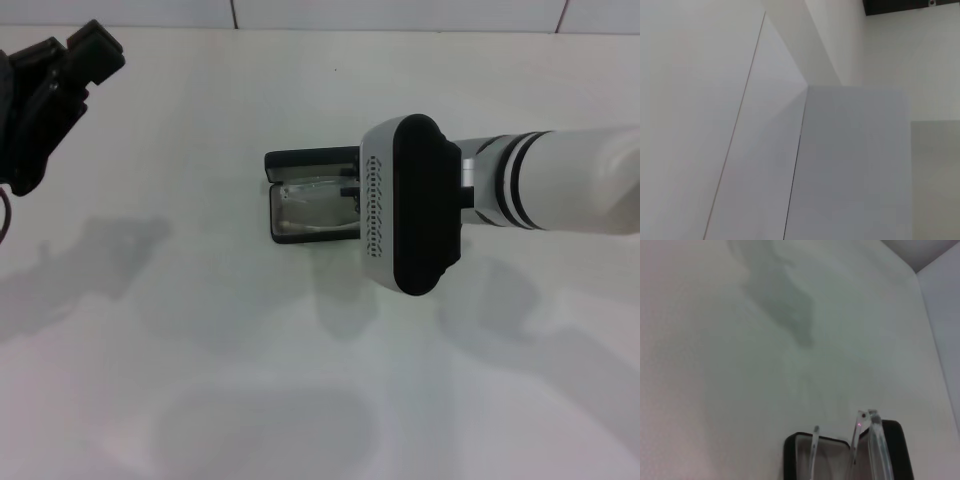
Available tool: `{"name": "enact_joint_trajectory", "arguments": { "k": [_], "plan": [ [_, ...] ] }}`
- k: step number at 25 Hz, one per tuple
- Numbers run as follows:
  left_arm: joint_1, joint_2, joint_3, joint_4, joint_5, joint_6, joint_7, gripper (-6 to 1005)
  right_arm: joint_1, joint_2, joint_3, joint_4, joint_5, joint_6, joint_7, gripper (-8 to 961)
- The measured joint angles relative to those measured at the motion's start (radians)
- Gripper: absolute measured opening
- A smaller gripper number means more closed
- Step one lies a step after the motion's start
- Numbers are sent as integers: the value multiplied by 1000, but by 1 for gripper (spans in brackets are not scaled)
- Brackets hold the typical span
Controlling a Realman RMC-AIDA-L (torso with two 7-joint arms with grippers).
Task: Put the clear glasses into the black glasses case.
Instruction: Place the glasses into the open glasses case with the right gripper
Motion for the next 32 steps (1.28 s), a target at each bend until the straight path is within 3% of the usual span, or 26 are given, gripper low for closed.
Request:
{"name": "enact_joint_trajectory", "arguments": {
  "k": [32],
  "plan": [
    [0,-14,0,-17,1,-13,12,66,43,0,-34,135,2,105,3,124]
  ]
}}
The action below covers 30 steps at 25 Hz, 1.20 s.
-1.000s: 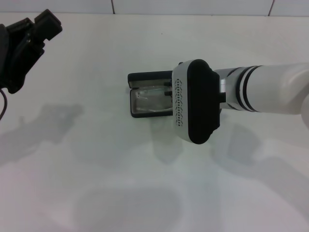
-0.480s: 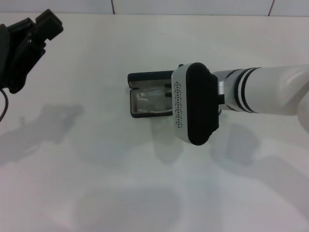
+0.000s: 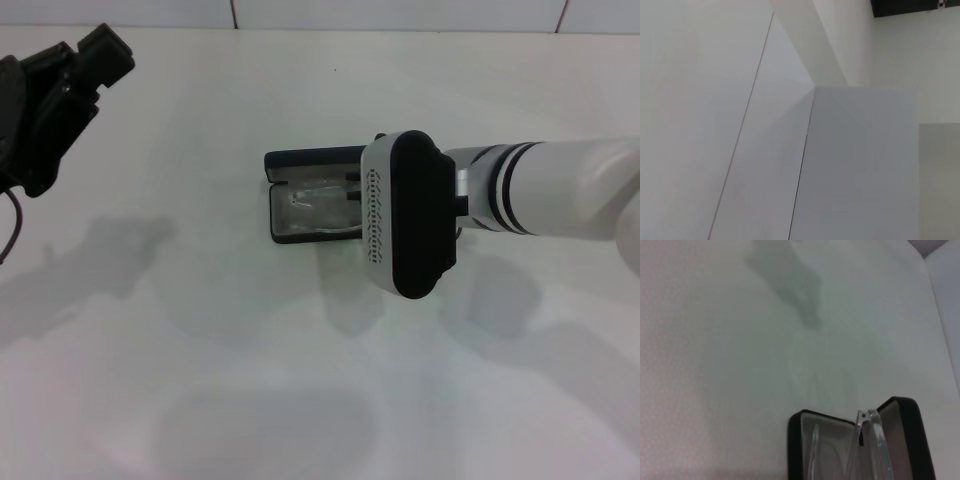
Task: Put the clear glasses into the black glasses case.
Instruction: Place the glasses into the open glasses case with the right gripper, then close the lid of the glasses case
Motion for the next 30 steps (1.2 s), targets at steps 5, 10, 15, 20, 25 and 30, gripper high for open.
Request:
{"name": "enact_joint_trajectory", "arguments": {
  "k": [5,10,15,20,25,30],
  "plan": [
    [0,-2,0,0,9,0,0,67,1,0,0,6,1,10,1,129],
    [0,-2,0,0,9,0,0,66,1,0,-3,6,-2,15,1,135],
    [0,-2,0,0,9,0,1,67,0,0,-9,6,-4,34,1,140],
    [0,-2,0,0,9,2,1,66,-2,0,-11,6,-5,38,1,145],
    [1,-2,0,0,9,2,1,66,-6,0,-11,4,-5,38,1,169],
    [7,-2,0,0,9,3,1,67,-20,0,-13,-18,3,38,1,174]
  ]
}}
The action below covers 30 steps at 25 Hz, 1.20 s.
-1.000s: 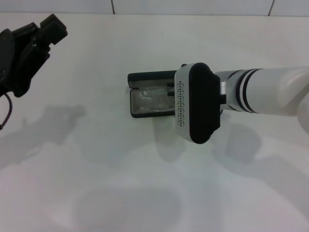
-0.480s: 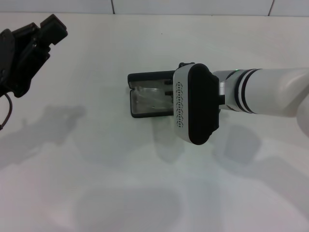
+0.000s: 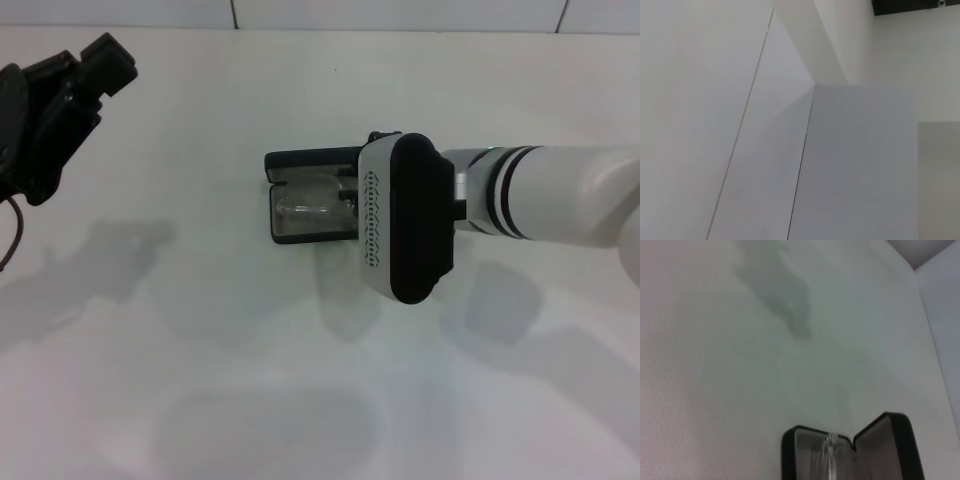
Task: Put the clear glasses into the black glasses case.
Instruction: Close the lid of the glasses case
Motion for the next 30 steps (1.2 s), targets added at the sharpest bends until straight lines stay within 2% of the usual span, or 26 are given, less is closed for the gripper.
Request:
{"name": "enact_joint_trajectory", "arguments": {
  "k": [5,7,10,14,19,21,22,26,30],
  "plan": [
    [2,-1,0,1,0,0,1,67,-61,-1,-3,-74,23,2,0,174],
    [2,2,0,5,0,1,1,67,-129,-5,13,-163,118,-15,-5,174],
    [0,8,-6,13,-1,1,2,67,-187,-11,41,-235,198,-46,-11,174],
    [-9,24,-16,23,2,0,2,69,-297,-17,125,-366,340,-152,-29,174],
    [-16,36,-32,73,22,-26,-11,88,-432,-18,319,-477,656,-395,-162,174],
    [-41,33,-36,95,49,-61,-22,96,-451,-19,352,-484,696,-429,-181,174],
    [-55,30,-37,102,67,-82,-30,100,-521,-20,526,-494,857,-625,-270,174],
    [-139,13,-38,133,191,-211,-90,117,-566,-20,762,-434,945,-868,-327,174],
    [-232,-21,-36,144,347,-373,-108,132,-576,-19,960,-290,959,-1009,-365,173]
  ]
}}
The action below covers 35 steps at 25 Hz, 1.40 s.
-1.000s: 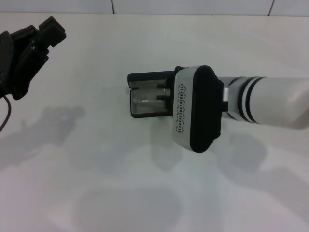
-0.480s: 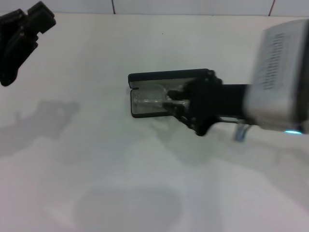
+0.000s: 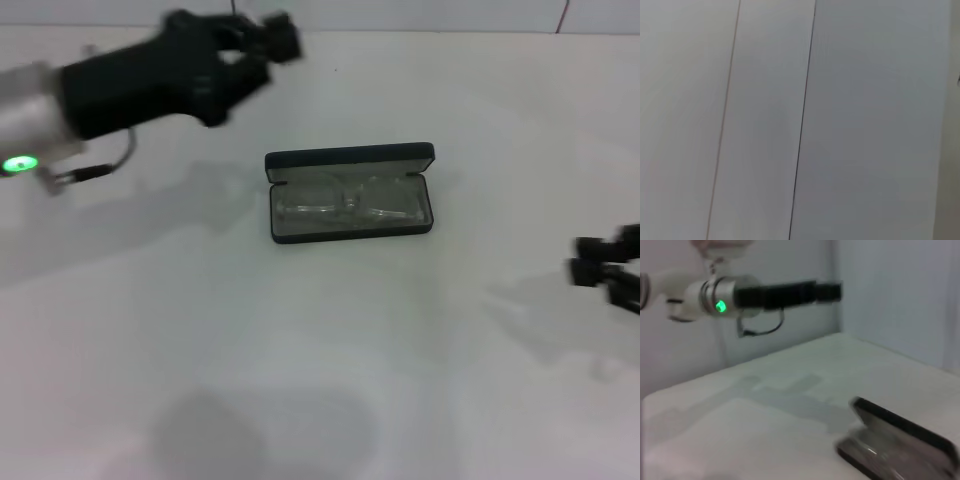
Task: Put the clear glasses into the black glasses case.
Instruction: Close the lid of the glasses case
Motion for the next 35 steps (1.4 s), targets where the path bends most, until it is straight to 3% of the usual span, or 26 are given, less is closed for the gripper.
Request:
{"name": "enact_joint_trajectory", "arguments": {
  "k": [6,9,11,15,22,29,35],
  "plan": [
    [-158,-48,4,-11,278,-212,-98,151,-7,1,258,279,63,-146,-127,173],
    [-180,-86,6,6,330,-293,-86,179,-10,2,358,374,75,-208,-175,173],
    [-196,-98,18,4,353,-340,-80,204,-10,2,402,422,75,-230,-195,173],
    [-243,-98,78,-50,367,-431,-91,287,-10,2,450,500,70,-244,-239,173],
    [-251,-95,109,-57,381,-511,-134,283,-5,1,459,569,67,-240,-284,173],
    [-241,-62,107,-56,413,-518,-196,278,1,1,461,589,66,-239,-297,173],
    [-238,-62,110,-52,453,-511,-218,276,2,1,462,593,66,-232,-300,174]
  ]
}}
